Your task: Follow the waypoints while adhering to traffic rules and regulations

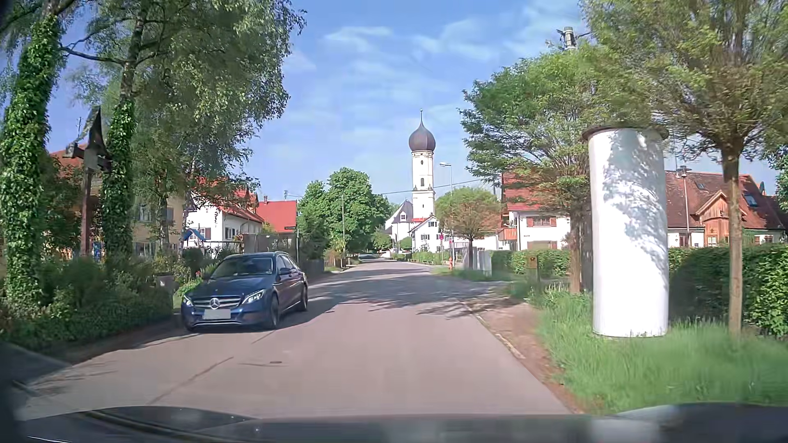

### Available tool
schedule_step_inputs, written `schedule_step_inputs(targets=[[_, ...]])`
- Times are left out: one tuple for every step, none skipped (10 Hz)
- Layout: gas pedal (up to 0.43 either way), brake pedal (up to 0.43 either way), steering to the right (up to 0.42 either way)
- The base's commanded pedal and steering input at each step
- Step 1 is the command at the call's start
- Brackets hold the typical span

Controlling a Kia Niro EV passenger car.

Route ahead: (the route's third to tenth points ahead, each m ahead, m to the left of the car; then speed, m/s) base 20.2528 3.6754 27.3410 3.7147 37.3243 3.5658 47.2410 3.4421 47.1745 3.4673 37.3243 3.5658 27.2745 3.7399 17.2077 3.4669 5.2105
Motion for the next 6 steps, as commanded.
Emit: schedule_step_inputs(targets=[[0.000, 0.207, -0.020], [0.000, 0.201, -0.025], [0.000, 0.201, -0.030], [0.000, 0.201, -0.028], [0.000, 0.201, -0.025], [0.000, 0.195, -0.023]])
